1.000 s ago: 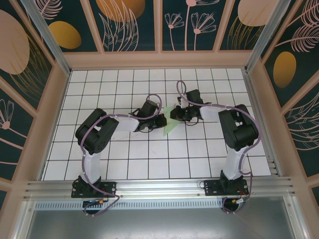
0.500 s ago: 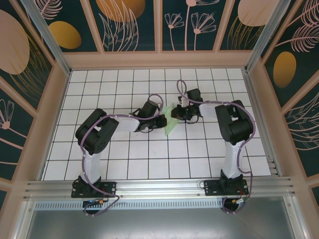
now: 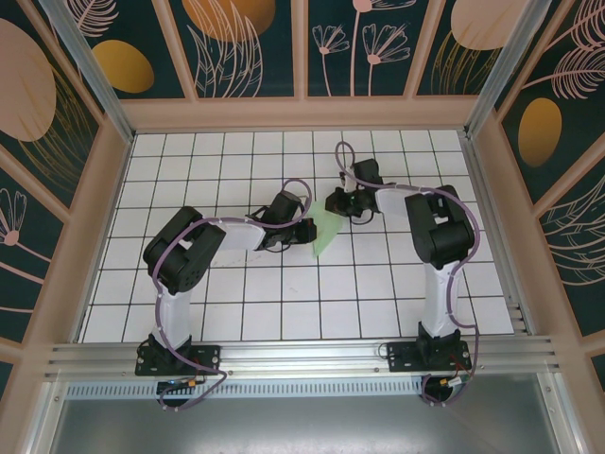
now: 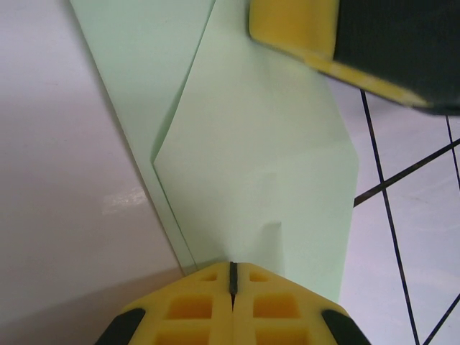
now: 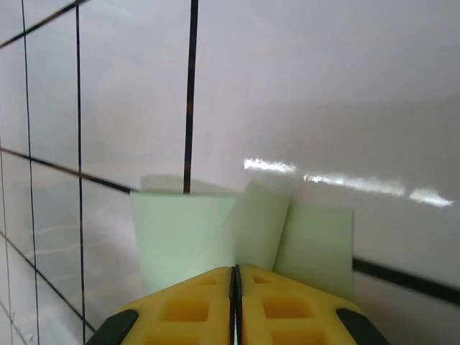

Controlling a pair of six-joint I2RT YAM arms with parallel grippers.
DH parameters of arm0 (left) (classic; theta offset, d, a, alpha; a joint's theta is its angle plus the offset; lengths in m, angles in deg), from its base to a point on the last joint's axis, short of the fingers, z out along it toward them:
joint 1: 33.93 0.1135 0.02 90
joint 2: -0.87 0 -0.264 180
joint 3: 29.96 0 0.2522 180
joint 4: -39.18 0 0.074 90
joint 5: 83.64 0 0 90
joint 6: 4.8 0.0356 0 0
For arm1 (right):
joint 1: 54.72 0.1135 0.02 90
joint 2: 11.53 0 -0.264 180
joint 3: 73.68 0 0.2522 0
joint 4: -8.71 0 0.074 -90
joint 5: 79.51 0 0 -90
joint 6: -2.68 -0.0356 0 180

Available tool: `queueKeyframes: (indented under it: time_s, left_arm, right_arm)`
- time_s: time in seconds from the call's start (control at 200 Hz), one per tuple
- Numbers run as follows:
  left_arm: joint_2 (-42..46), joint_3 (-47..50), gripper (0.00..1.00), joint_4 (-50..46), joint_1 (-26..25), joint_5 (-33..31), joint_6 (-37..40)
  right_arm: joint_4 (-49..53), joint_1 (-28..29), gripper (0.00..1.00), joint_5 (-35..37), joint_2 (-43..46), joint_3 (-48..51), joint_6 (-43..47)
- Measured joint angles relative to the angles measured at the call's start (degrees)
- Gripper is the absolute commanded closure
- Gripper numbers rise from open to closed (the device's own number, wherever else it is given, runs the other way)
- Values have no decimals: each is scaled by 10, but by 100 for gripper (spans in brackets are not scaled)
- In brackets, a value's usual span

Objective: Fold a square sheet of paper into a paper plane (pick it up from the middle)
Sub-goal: Fourth fold the wing at the center of the table.

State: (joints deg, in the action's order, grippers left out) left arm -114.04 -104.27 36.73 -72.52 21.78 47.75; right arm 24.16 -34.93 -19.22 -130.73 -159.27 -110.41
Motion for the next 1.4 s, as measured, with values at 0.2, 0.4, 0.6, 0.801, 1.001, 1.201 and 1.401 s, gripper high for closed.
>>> queueKeyframes:
  time_s: [0.2, 0.4, 0.6, 0.801, 1.001, 1.201, 1.401]
  left_arm:
    - [0, 0, 100, 0, 0, -1, 0]
    - [0, 0, 100, 0, 0, -3, 0]
    - [0, 0, 100, 1, 0, -5, 0]
    - [0, -1, 100, 0, 0, -5, 0]
    - [0, -1, 100, 0, 0, -5, 0]
    - [0, -1, 100, 0, 0, -5, -1]
    - [0, -1, 100, -1, -1, -5, 0]
  right_arm:
    - [7, -6, 90, -1, -16, -21, -16]
    - [25, -9, 91, 19, -33, -58, -19]
    - [24, -26, 90, 55, -34, -97, -19]
    - [10, -18, 90, 53, 37, -16, -22]
    - [-9, 23, 90, 20, 92, 59, -32]
    - [-19, 31, 92, -5, 61, 52, -43]
    - [-20, 29, 93, -5, 27, 47, -43]
